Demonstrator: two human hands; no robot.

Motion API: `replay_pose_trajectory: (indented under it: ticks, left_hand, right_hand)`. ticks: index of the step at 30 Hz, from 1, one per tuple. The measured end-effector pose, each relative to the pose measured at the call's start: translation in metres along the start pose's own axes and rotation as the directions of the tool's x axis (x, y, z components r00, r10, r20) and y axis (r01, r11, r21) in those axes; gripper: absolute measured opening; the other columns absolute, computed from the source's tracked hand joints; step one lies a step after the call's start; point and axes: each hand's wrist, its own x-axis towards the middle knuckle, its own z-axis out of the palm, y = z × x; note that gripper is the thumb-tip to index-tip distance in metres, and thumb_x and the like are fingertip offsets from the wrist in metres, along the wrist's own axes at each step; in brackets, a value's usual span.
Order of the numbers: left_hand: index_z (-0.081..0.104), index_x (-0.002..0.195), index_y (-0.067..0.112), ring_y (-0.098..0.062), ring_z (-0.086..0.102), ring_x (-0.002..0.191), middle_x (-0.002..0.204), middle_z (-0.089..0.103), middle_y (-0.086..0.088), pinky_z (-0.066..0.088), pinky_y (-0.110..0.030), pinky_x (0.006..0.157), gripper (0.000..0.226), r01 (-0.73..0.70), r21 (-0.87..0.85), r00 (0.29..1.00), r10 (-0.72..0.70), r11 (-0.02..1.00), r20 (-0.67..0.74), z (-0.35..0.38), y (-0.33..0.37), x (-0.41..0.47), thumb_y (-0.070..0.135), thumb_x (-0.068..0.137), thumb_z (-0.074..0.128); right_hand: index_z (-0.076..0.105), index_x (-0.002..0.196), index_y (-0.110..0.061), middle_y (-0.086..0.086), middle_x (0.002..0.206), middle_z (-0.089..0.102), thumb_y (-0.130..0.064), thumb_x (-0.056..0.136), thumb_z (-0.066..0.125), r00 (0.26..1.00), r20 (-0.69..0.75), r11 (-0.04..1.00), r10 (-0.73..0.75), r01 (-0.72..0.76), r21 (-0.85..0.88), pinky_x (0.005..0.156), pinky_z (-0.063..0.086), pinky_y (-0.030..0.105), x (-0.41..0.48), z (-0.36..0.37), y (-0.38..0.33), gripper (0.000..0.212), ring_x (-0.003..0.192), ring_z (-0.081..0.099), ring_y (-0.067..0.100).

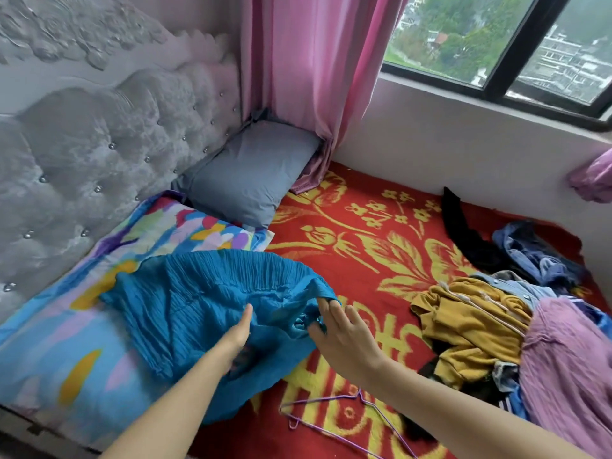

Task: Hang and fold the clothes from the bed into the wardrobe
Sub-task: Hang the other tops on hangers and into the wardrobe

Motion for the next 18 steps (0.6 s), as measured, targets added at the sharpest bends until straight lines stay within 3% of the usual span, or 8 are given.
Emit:
replay_pose_trajectory:
  ticks: [2, 5, 7, 9, 10, 13, 16, 18]
  left_hand:
    - [0.034, 0.143, 0.008, -0.030, 0.033, 0.135, 0.149, 0.032, -0.013, 0.028, -0.039, 0.105, 0.068, 0.100, -0.236, 0.994, -0.084, 0.967, 0.075, 0.023, 0.001, 0.002, 0.056, 0.096, 0.035]
    - [0.038, 0.142, 0.009, -0.032, 0.039, 0.131, 0.145, 0.040, -0.013, 0.031, -0.042, 0.108, 0.087, 0.124, -0.372, 0.990, -0.089, 0.920, 0.110, 0.036, -0.017, 0.046, 0.046, 0.072, 0.072]
    - [0.056, 0.125, 0.008, -0.032, 0.058, 0.105, 0.119, 0.060, -0.014, 0.049, -0.042, 0.089, 0.076, 0.199, -0.507, 0.980, -0.164, 0.838, 0.114, 0.039, -0.022, 0.081, 0.033, 0.057, 0.078]
    - [0.060, 0.094, 0.002, -0.030, 0.059, 0.074, 0.087, 0.061, -0.016, 0.055, -0.035, 0.055, 0.021, 0.231, -0.633, 0.970, -0.225, 0.739, 0.092, 0.032, -0.001, 0.051, 0.015, 0.078, 0.067]
    - [0.054, 0.084, 0.001, -0.028, 0.054, 0.065, 0.078, 0.055, -0.016, 0.051, -0.030, 0.039, 0.010, 0.199, -0.647, 0.976, -0.210, 0.736, 0.062, 0.025, 0.010, 0.029, 0.008, 0.084, 0.061]
    - [0.047, 0.077, 0.004, -0.021, 0.045, 0.055, 0.070, 0.048, -0.012, 0.040, -0.025, 0.025, 0.015, 0.175, -0.707, 0.973, -0.230, 0.685, 0.018, -0.005, 0.034, 0.021, 0.003, 0.086, 0.058]
    - [0.054, 0.093, 0.003, -0.023, 0.045, 0.059, 0.092, 0.056, -0.021, 0.039, -0.018, 0.036, 0.013, -0.141, -0.600, 0.951, -0.060, 0.787, -0.302, -0.030, 0.055, 0.017, -0.005, 0.083, 0.057]
    - [0.050, 0.126, 0.009, -0.023, 0.046, 0.066, 0.114, 0.057, -0.021, 0.039, -0.028, 0.053, 0.050, -0.403, -0.394, 0.854, 0.184, 0.826, -0.487, -0.039, 0.065, 0.010, -0.011, 0.080, 0.055]
  right_hand:
    - [0.069, 0.073, -0.020, 0.017, 0.107, 0.068, -0.033, 0.052, 0.083, 1.000, 0.016, 1.000, 0.015, -0.015, 0.004, 0.062, 0.052, 0.029, 0.000, -0.004, 0.001, 0.028, 0.095, 0.042, 0.027]
    - [0.068, 0.074, -0.021, 0.017, 0.108, 0.067, -0.034, 0.052, 0.084, 0.996, 0.063, 0.998, 0.056, -0.056, -0.009, 0.063, 0.053, 0.030, -0.002, -0.009, 0.004, 0.030, 0.095, 0.043, 0.026]
    - [0.068, 0.073, -0.022, 0.016, 0.108, 0.068, -0.035, 0.048, 0.085, 0.992, 0.109, 0.998, 0.070, -0.069, -0.004, 0.063, 0.052, 0.029, -0.003, -0.011, 0.005, 0.032, 0.094, 0.045, 0.026]
    - [0.067, 0.070, -0.021, 0.017, 0.106, 0.068, -0.035, 0.044, 0.086, 0.982, 0.173, 0.997, 0.076, -0.077, -0.002, 0.061, 0.051, 0.029, -0.003, -0.011, 0.008, 0.035, 0.093, 0.046, 0.026]
    - [0.066, 0.068, -0.019, 0.018, 0.105, 0.068, -0.034, 0.043, 0.086, 0.977, 0.195, 0.997, 0.081, -0.081, -0.008, 0.059, 0.050, 0.029, -0.002, -0.009, 0.011, 0.036, 0.092, 0.047, 0.027]
    - [0.065, 0.066, -0.014, 0.020, 0.091, 0.069, -0.026, 0.037, 0.089, 0.954, 0.273, 0.992, 0.126, -0.116, -0.053, 0.051, 0.047, 0.028, 0.008, 0.005, 0.031, 0.039, 0.079, 0.061, 0.026]
    - [0.065, 0.071, -0.012, 0.009, 0.069, 0.063, -0.019, 0.044, 0.086, 0.959, 0.263, 0.994, 0.108, -0.104, -0.030, 0.046, 0.039, 0.026, 0.021, 0.011, 0.051, 0.035, 0.065, 0.059, 0.021]
    - [0.060, 0.095, -0.007, 0.010, 0.083, 0.064, -0.009, 0.077, 0.065, 0.960, 0.277, 0.998, 0.036, -0.050, 0.044, 0.059, 0.040, 0.030, 0.029, 0.018, 0.057, 0.019, 0.081, 0.055, 0.023]
